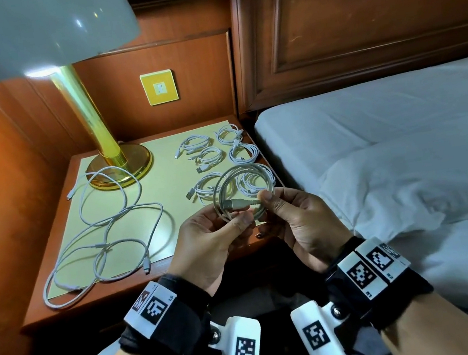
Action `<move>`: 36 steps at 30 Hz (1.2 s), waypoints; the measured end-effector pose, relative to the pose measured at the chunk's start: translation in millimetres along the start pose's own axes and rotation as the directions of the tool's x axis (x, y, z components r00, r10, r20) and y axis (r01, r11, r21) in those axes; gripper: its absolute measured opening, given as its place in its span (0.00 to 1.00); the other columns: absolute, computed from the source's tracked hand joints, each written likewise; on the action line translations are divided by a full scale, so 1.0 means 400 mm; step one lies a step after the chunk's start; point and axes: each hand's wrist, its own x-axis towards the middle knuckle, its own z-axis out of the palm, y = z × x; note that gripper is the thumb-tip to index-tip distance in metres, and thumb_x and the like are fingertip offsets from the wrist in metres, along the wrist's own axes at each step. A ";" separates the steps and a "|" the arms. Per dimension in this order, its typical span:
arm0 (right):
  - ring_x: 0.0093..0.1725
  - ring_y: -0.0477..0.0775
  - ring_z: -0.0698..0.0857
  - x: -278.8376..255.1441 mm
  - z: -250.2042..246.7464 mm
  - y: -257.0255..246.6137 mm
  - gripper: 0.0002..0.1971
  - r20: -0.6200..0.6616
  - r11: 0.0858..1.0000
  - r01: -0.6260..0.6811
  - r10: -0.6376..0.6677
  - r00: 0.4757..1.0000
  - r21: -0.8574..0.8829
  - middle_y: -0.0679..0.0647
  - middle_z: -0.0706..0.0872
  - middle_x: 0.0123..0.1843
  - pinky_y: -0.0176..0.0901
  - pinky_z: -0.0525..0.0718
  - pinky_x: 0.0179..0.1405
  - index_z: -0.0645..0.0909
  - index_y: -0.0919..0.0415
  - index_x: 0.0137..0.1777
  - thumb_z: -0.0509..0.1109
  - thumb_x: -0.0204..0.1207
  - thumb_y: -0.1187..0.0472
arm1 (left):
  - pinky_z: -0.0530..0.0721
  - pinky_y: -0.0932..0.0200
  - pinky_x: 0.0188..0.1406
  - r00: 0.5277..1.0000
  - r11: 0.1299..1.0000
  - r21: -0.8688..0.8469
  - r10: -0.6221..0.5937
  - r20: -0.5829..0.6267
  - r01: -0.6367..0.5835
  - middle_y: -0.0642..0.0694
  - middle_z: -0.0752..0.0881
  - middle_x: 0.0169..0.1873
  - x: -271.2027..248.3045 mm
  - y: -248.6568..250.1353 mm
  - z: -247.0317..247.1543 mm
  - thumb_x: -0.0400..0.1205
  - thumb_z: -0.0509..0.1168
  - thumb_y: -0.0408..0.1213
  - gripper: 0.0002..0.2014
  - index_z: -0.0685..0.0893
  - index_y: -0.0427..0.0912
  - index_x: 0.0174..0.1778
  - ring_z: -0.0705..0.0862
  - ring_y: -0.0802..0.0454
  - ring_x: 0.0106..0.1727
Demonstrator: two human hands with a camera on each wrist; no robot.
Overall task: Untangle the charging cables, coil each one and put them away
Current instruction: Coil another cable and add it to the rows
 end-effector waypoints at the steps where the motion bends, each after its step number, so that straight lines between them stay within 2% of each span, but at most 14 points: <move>1: 0.28 0.52 0.87 0.001 -0.001 -0.001 0.06 -0.003 1.000 -0.010 0.010 1.000 0.004 0.63 0.90 0.37 0.41 0.85 0.25 0.86 0.69 0.46 0.71 0.78 0.64 | 0.86 0.47 0.47 1.000 1.000 -0.013 0.002 -0.002 -0.002 0.30 0.91 0.45 0.001 0.000 -0.001 0.68 0.78 0.30 0.13 0.92 0.33 0.47 0.87 0.41 0.42; 3: 0.30 0.52 0.88 0.002 -0.003 -0.002 0.07 -0.011 0.999 -0.032 0.032 0.999 0.003 0.62 0.90 0.38 0.40 0.85 0.25 0.86 0.68 0.46 0.73 0.75 0.63 | 0.89 0.54 0.39 1.000 0.998 -0.056 0.000 -0.002 0.000 0.31 0.91 0.44 0.003 -0.001 0.003 0.68 0.75 0.26 0.14 0.90 0.29 0.50 0.88 0.44 0.39; 7: 0.32 0.54 0.89 0.001 -0.008 -0.006 0.08 -0.028 0.998 -0.067 0.068 0.997 0.013 0.64 0.90 0.41 0.40 0.83 0.23 0.87 0.66 0.45 0.76 0.69 0.62 | 0.89 0.56 0.33 1.000 0.993 -0.121 -0.011 0.014 0.013 0.34 0.91 0.39 -0.002 -0.002 0.015 0.69 0.72 0.23 0.12 0.87 0.27 0.48 0.90 0.46 0.35; 10: 0.32 0.54 0.88 0.002 -0.012 -0.004 0.05 -0.058 0.997 -0.075 0.077 0.995 0.026 0.64 0.90 0.40 0.40 0.82 0.24 0.89 0.61 0.38 0.78 0.64 0.60 | 0.90 0.53 0.33 0.998 0.988 -0.148 -0.041 0.047 0.047 0.33 0.91 0.38 -0.008 0.003 0.024 0.70 0.71 0.22 0.10 0.87 0.28 0.47 0.89 0.46 0.32; 12: 0.35 0.55 0.87 0.003 -0.014 -0.002 0.05 -0.056 0.996 -0.087 0.088 0.995 0.031 0.65 0.89 0.43 0.42 0.83 0.29 0.90 0.59 0.37 0.79 0.63 0.58 | 0.90 0.53 0.33 0.996 0.983 -0.170 -0.055 0.066 0.065 0.33 0.90 0.37 -0.011 0.006 0.027 0.72 0.69 0.22 0.11 0.85 0.25 0.50 0.88 0.45 0.32; 14: 0.36 0.55 0.86 0.001 -0.013 -0.006 0.06 -0.041 0.994 -0.105 0.106 0.993 0.043 0.65 0.89 0.45 0.42 0.84 0.32 0.89 0.59 0.39 0.78 0.65 0.58 | 0.91 0.51 0.35 0.996 0.979 -0.188 -0.062 0.067 0.074 0.31 0.89 0.39 -0.009 0.010 0.026 0.72 0.69 0.22 0.13 0.83 0.22 0.52 0.88 0.43 0.34; 16: 0.33 0.51 0.87 0.001 -0.013 -0.008 0.09 -0.038 0.989 -0.127 0.130 0.991 0.072 0.60 0.90 0.39 0.40 0.87 0.30 0.87 0.61 0.44 0.76 0.66 0.58 | 0.91 0.50 0.38 0.995 0.975 -0.209 -0.058 0.077 0.073 0.29 0.89 0.43 -0.008 0.012 0.025 0.73 0.69 0.22 0.14 0.83 0.21 0.54 0.88 0.41 0.38; 18: 0.30 0.48 0.86 0.001 -0.011 -0.009 0.12 -0.045 0.983 -0.153 0.158 0.986 0.105 0.56 0.88 0.34 0.39 0.87 0.28 0.86 0.63 0.48 0.75 0.67 0.57 | 0.90 0.54 0.34 0.996 0.971 -0.230 -0.055 0.072 0.071 0.29 0.88 0.42 -0.007 0.015 0.024 0.72 0.69 0.21 0.12 0.85 0.25 0.51 0.87 0.43 0.38; 20: 0.29 0.48 0.86 0.006 -0.013 -0.005 0.12 -0.063 0.982 -0.157 0.164 0.984 0.110 0.55 0.87 0.33 0.39 0.87 0.28 0.87 0.63 0.46 0.75 0.67 0.56 | 0.88 0.58 0.32 0.997 0.974 -0.218 -0.051 0.062 0.063 0.29 0.86 0.41 -0.006 0.015 0.022 0.70 0.70 0.22 0.10 0.87 0.29 0.47 0.85 0.43 0.37; 27: 0.28 0.51 0.84 0.004 -0.006 0.007 0.11 -0.047 0.987 -0.122 0.127 0.991 0.106 0.59 0.84 0.34 0.41 0.85 0.28 0.86 0.65 0.46 0.74 0.71 0.57 | 0.91 0.52 0.36 0.994 0.985 -0.147 -0.077 0.074 0.088 0.33 0.90 0.39 -0.006 0.022 0.013 0.68 0.74 0.25 0.11 0.87 0.32 0.46 0.88 0.44 0.35; 30: 0.32 0.54 0.85 0.006 -0.006 0.014 0.14 -0.045 0.988 -0.089 0.095 0.994 0.126 0.64 0.87 0.40 0.42 0.86 0.29 0.84 0.71 0.54 0.72 0.77 0.59 | 0.89 0.46 0.43 0.992 0.979 -0.170 -0.108 0.060 0.117 0.31 0.89 0.42 -0.007 0.021 0.010 0.68 0.75 0.25 0.12 0.89 0.35 0.47 0.86 0.42 0.36; 33: 0.39 0.59 0.86 0.005 -0.006 0.015 0.26 -0.027 0.974 -0.118 0.126 0.992 0.195 0.75 0.84 0.56 0.45 0.86 0.37 0.75 0.77 0.71 0.72 0.80 0.58 | 0.89 0.47 0.41 0.991 0.970 -0.212 -0.106 0.080 0.121 0.30 0.86 0.45 -0.008 0.021 0.012 0.70 0.73 0.23 0.15 0.89 0.33 0.52 0.86 0.43 0.35; 35: 0.40 0.60 0.85 0.001 -0.001 0.011 0.28 -0.022 0.969 -0.125 0.133 0.991 0.214 0.81 0.79 0.67 0.44 0.85 0.36 0.73 0.74 0.74 0.72 0.80 0.57 | 0.90 0.51 0.35 0.990 0.968 -0.223 -0.097 0.099 0.117 0.31 0.85 0.44 -0.009 0.023 0.013 0.69 0.73 0.22 0.19 0.87 0.30 0.58 0.86 0.44 0.34; 36: 0.39 0.60 0.84 0.002 -0.002 0.011 0.25 -0.021 0.968 -0.120 0.128 0.992 0.221 0.83 0.75 0.70 0.42 0.85 0.32 0.73 0.71 0.72 0.71 0.81 0.58 | 0.89 0.52 0.34 0.990 0.969 -0.218 -0.093 0.104 0.114 0.32 0.86 0.44 -0.008 0.024 0.013 0.69 0.73 0.22 0.21 0.86 0.29 0.59 0.86 0.45 0.34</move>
